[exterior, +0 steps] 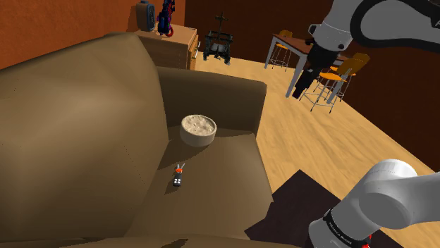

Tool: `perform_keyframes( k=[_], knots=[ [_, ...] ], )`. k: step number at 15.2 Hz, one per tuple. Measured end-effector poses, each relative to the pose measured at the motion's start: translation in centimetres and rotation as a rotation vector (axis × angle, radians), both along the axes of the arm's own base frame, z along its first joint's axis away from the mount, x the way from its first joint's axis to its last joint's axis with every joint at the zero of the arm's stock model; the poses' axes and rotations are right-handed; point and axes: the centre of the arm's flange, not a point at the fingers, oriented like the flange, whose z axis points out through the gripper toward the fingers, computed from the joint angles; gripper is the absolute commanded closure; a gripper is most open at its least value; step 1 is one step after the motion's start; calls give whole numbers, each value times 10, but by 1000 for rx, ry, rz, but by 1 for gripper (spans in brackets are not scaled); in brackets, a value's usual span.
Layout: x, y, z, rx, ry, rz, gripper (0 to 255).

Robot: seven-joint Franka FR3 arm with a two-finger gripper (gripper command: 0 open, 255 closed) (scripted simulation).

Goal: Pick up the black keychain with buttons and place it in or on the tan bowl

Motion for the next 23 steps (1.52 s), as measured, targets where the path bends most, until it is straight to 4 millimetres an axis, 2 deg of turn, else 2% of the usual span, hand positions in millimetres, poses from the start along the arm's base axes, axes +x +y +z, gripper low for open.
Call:
perform_keyframes(
  k=[2,5,8,14,17,20,23],
  knots=[
    [4,3,-5,2,2,2,0],
    [18,21,-25,11,10,11,0],
    [37,37,-56,22,20,22,0],
    [65,83,-109,43,38,44,0],
    [81,100,-144,54,48,55,0],
    [97,129,-172,66,57,66,0],
    [112,149,-196,77,66,77,0]
  ],
)
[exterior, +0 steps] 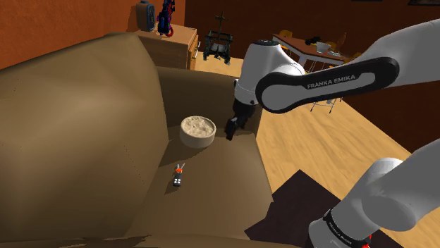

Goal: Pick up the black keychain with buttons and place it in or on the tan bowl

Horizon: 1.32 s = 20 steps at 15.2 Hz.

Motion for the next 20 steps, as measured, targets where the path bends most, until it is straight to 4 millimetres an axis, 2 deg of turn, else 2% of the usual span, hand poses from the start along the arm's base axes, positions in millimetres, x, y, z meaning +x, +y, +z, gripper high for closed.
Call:
perform_keyframes(
  k=[2,7,20],
  knots=[
    [13,14,-17,7,6,7,0],
    [32,50,-64,25,21,26,0],
    [84,162,-184,75,62,73,0]
  ],
)
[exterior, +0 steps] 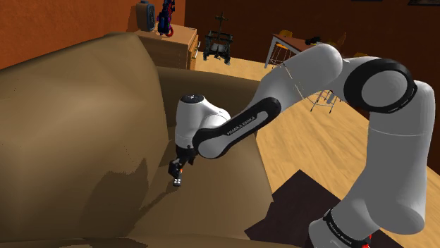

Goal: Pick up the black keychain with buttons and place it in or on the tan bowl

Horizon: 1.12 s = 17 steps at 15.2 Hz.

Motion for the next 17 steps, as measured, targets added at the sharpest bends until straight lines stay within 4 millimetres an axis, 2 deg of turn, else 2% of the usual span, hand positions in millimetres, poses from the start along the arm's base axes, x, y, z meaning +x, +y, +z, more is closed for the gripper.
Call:
perform_keyframes(
  k=[3,9,15,16,17],
  knots=[
    [4,13,-19,5,5,5,0],
    [5,14,-51,6,5,6,0],
    [6,15,-54,6,5,6,0],
    [6,15,-54,6,5,6,255],
    [6,15,-54,6,5,6,255]
  ],
)
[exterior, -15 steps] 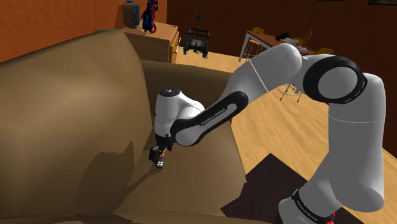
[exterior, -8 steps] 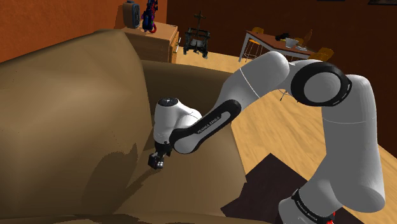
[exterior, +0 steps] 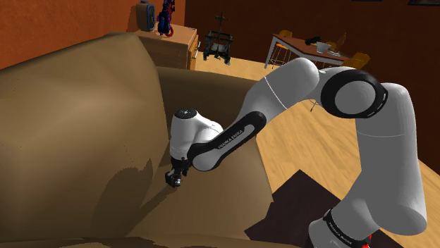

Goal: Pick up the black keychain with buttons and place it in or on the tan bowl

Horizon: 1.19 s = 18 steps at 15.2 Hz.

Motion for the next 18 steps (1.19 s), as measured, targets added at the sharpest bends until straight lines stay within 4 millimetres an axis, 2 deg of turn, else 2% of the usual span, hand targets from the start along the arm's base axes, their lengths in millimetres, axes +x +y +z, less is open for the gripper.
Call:
perform_keyframes(
  k=[9,18],
  knots=[
    [0,0,0,0,0,0,255],
    [0,0,42,0,0,0,255]
  ],
)
